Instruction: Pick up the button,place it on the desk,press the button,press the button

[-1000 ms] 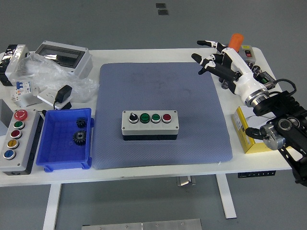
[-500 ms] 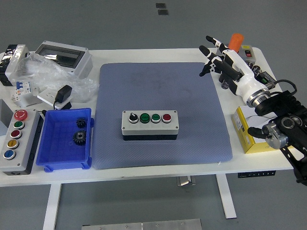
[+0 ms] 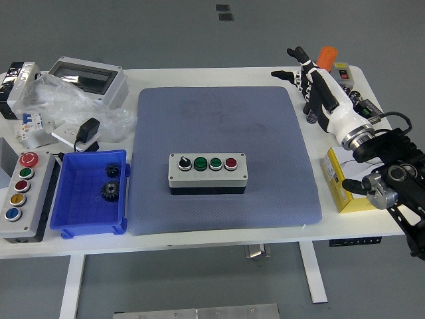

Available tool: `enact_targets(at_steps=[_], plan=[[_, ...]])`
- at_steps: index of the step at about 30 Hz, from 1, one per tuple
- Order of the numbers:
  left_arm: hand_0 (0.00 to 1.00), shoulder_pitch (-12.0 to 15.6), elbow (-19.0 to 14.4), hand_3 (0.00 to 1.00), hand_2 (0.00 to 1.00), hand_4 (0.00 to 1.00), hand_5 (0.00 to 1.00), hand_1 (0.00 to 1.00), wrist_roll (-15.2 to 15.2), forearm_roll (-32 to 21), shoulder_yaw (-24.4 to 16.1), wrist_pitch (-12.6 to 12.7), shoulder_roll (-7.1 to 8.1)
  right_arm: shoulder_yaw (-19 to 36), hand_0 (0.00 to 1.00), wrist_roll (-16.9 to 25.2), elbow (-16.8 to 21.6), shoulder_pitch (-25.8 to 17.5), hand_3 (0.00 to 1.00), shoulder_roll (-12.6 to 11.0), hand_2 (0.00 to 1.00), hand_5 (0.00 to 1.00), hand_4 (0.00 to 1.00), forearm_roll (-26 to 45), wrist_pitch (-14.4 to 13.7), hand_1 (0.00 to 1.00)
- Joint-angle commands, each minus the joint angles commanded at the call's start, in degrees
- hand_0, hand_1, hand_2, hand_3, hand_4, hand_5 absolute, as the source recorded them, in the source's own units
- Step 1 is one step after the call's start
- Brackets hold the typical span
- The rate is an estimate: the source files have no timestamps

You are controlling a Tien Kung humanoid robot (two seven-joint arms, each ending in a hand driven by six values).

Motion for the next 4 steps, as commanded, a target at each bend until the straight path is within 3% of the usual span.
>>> enact_targets(at_steps=[4], plan=[[0.658, -0.21, 0.00, 0.584, 0.604, 0.607, 0.175, 0.660, 0.01, 0.08, 0.04, 0.00, 0.31, 1.42, 0.982, 1.73, -0.34, -0.73, 0.811, 0.42, 0.998, 0.998, 0.998, 4.52, 0.61, 0.998]])
